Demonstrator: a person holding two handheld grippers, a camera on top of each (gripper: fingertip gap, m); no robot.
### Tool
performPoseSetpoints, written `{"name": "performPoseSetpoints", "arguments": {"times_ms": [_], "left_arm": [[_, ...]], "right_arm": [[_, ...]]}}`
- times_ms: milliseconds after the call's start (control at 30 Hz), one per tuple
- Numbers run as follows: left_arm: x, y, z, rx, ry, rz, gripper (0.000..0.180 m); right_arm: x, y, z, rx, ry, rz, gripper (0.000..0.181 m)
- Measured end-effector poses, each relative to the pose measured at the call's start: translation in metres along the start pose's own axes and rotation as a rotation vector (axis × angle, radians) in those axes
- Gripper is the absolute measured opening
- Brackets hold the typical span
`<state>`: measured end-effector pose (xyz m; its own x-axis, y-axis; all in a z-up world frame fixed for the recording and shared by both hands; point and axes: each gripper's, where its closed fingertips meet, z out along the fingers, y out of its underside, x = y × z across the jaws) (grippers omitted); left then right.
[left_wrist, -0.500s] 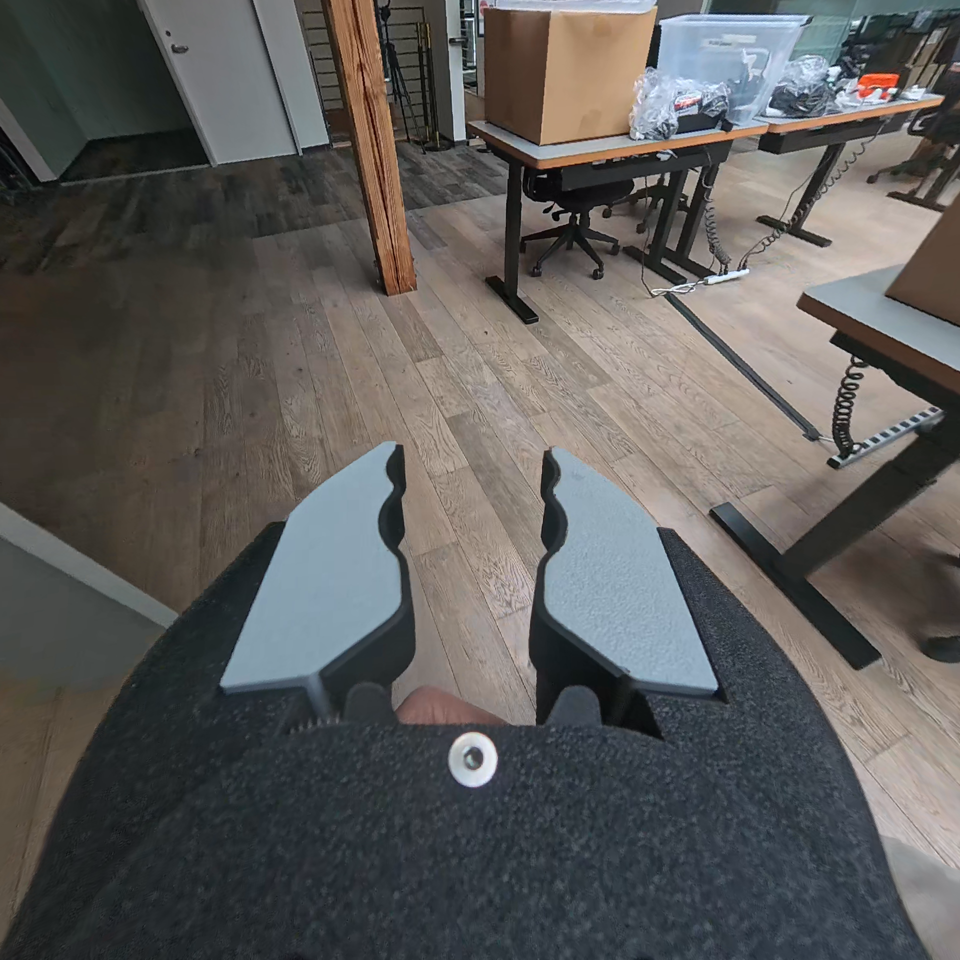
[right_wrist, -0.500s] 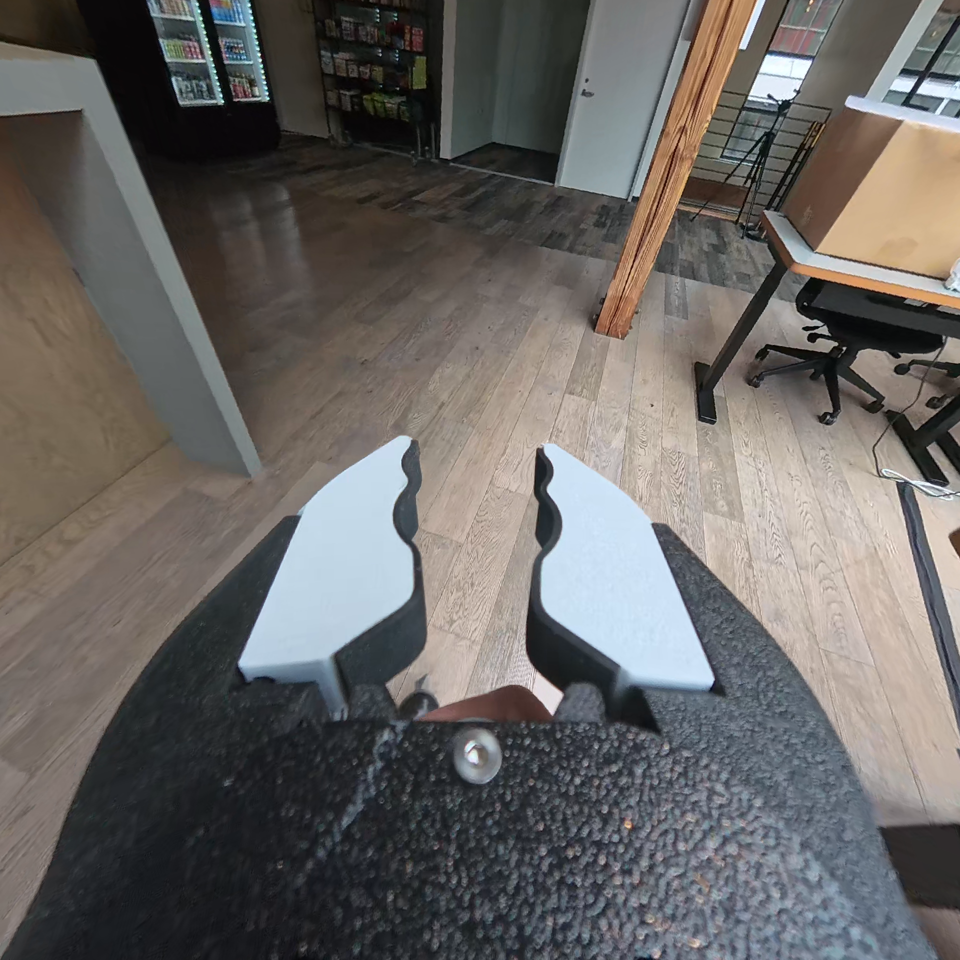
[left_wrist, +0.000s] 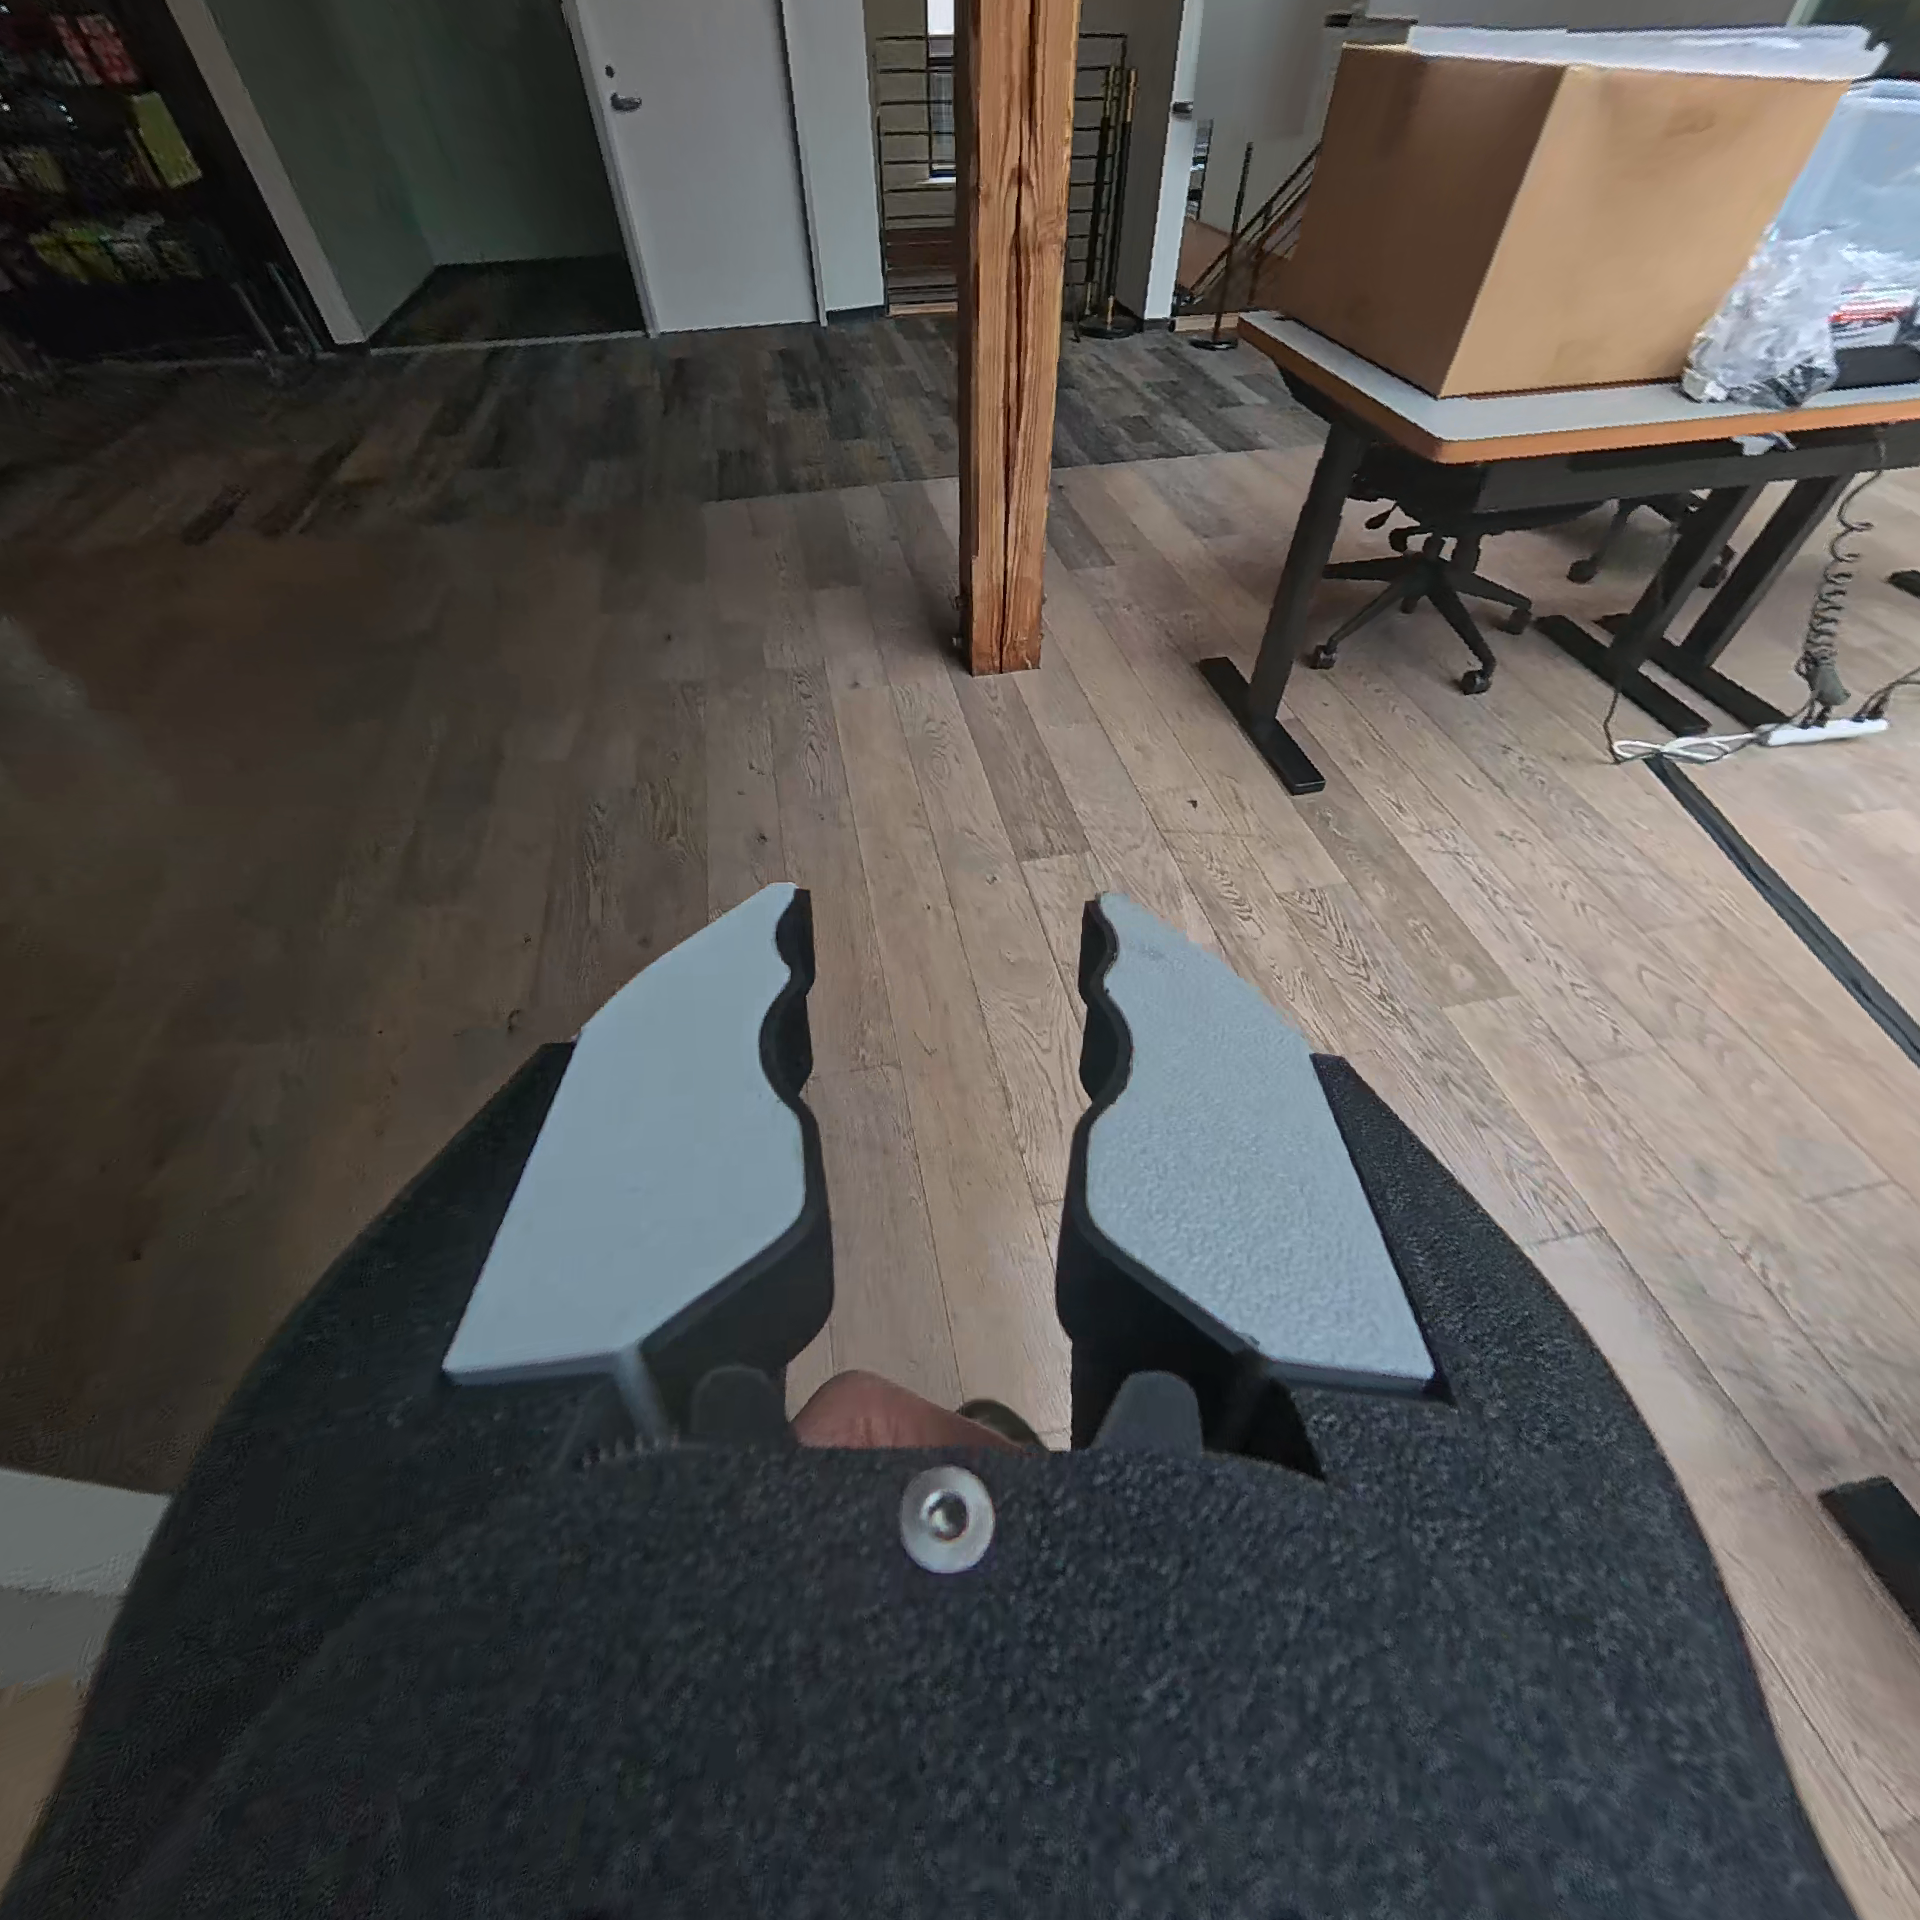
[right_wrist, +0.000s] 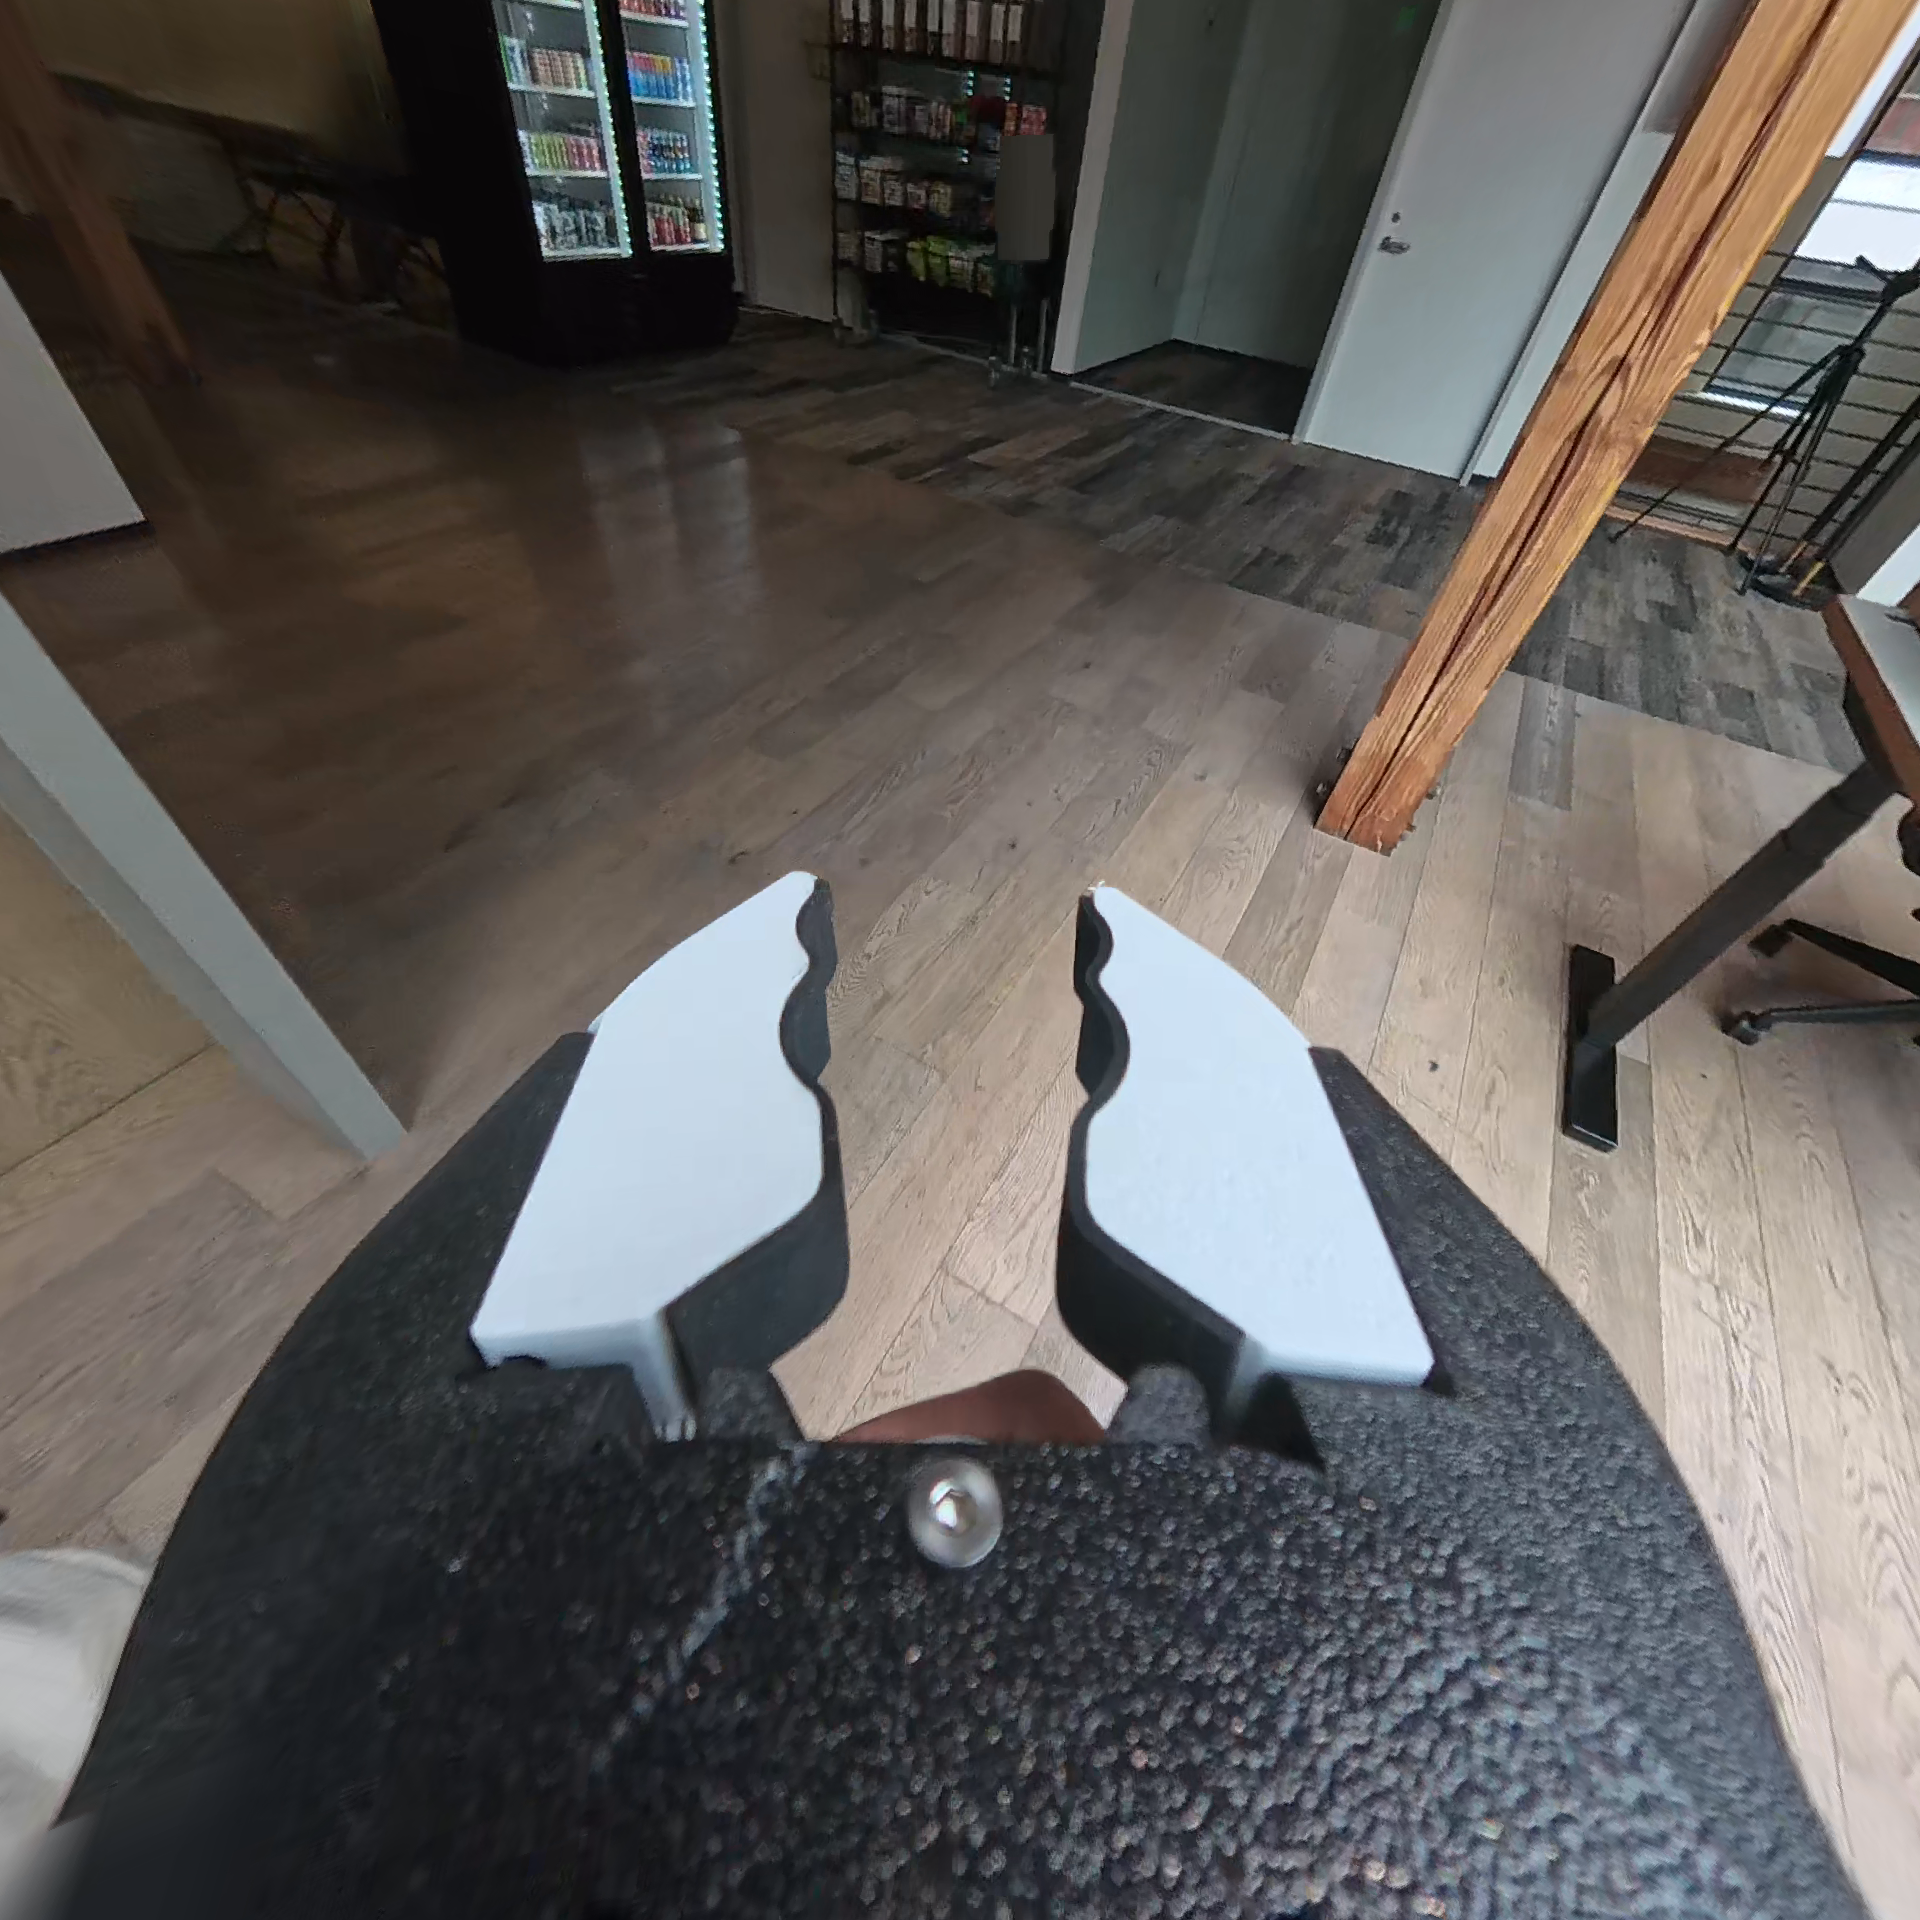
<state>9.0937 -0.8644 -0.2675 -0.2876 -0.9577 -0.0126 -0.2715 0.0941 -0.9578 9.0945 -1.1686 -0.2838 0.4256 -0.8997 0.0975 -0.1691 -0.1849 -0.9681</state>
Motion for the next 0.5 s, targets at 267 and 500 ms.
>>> {"name": "performPoseSetpoints", "arguments": {"times_ms": [267,500], "left_arm": [[-0.105,-0.057,0.273,-0.02,0.003,-0.045,0.048],[-0.167,-0.147,0.487,-0.049,0.057,0.02,0.049]], "right_arm": [[0.115,-0.055,0.274,0.019,0.019,0.043,0.043],[0.202,-0.092,0.481,-0.029,0.016,0.088,0.043]]}}
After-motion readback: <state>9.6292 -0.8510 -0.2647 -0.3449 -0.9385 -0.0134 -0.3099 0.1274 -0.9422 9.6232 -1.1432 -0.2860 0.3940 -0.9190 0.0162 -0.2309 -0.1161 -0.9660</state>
